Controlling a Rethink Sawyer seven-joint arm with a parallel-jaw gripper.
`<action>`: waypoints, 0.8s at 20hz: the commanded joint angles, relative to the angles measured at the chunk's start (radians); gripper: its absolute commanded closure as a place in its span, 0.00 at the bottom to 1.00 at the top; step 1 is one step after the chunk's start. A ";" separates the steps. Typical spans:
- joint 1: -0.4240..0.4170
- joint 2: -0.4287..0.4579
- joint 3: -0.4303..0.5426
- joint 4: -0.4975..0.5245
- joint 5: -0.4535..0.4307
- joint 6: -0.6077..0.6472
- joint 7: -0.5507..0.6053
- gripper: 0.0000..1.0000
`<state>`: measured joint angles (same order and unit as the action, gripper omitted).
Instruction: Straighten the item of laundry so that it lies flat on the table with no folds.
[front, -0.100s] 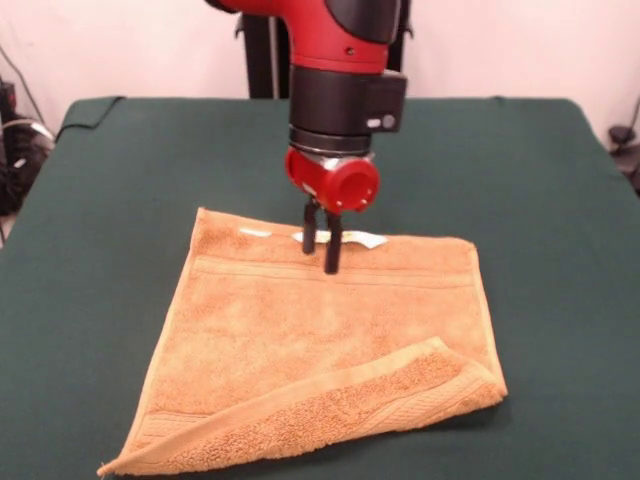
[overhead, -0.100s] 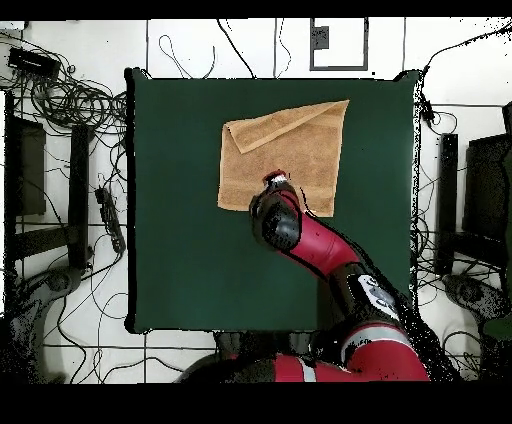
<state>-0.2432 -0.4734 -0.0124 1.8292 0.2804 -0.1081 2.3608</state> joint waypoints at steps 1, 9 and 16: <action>0.075 0.045 -0.034 0.088 0.036 0.100 0.144 1.00; 0.115 0.023 -0.114 0.078 0.021 0.136 0.113 1.00; 0.070 0.024 -0.088 0.122 -0.001 0.054 0.150 1.00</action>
<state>-0.1745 -0.4788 -0.1311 1.8570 0.2803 -0.0985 2.3608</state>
